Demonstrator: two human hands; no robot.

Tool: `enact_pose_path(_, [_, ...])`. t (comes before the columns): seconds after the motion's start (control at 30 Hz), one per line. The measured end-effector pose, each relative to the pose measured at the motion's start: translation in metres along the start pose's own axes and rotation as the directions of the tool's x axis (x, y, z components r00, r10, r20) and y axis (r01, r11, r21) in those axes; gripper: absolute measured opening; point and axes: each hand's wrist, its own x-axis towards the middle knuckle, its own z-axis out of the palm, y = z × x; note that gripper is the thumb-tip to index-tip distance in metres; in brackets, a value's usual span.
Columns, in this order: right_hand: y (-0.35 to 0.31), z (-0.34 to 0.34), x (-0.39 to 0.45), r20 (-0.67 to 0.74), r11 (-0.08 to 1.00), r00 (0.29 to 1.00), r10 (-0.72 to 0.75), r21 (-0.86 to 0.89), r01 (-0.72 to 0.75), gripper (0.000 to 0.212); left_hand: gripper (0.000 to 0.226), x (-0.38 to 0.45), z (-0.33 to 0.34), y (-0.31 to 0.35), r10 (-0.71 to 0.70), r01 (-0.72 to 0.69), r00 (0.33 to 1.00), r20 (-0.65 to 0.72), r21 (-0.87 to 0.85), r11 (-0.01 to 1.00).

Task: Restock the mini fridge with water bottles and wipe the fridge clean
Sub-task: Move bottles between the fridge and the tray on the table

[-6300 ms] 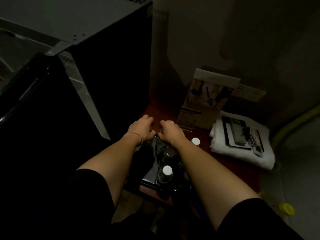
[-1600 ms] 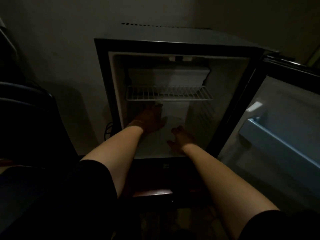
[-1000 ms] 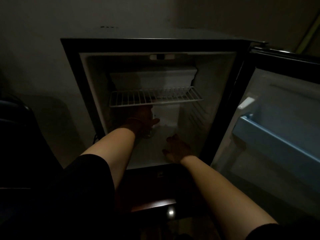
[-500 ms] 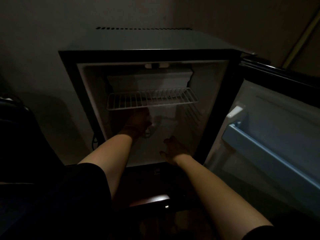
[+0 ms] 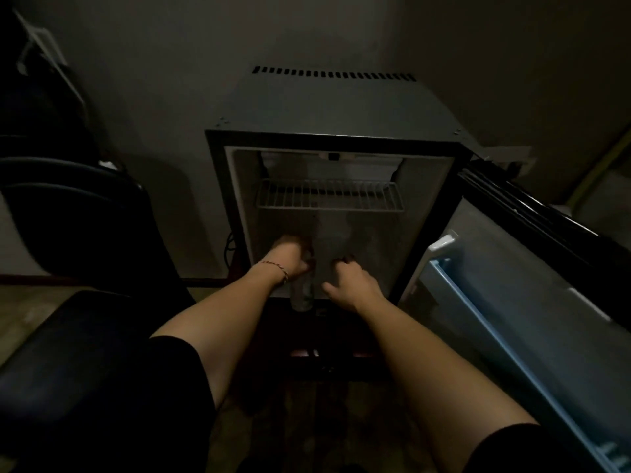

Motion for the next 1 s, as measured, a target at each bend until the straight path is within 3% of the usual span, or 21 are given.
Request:
enact_pose_path(0.1, [-0.009, -0.009, -0.024, -0.009, 0.997, 0.997, -0.073, -0.006, 0.073, 0.051, 0.02, -0.031, -0.013, 0.01, -0.022, 0.023, 0.999, -0.023, 0.013, 1.0])
enact_pose_path(0.3, [-0.013, -0.022, -0.07, -0.042, 0.99, 0.989, -0.14, -0.018, 0.139, 0.055, 0.019, -0.084, -0.018, 0.022, 0.093, -0.09, 0.992, -0.081, 0.046, 0.995])
enact_pose_path(0.6, [-0.005, -0.001, -0.182, -0.153, 0.999, 0.987, -0.043, 0.0, 0.043, 0.053, 0.018, -0.179, 0.006, 0.04, 0.207, -0.201, 0.973, -0.101, 0.067, 0.977])
enact_pose_path(1.0, [0.041, 0.048, -0.368, -0.146, 0.987, 0.976, 0.162, 0.044, -0.157, 0.051, 0.018, -0.32, 0.075, 0.119, 0.4, -0.398, 0.916, 0.033, -0.053, 0.916])
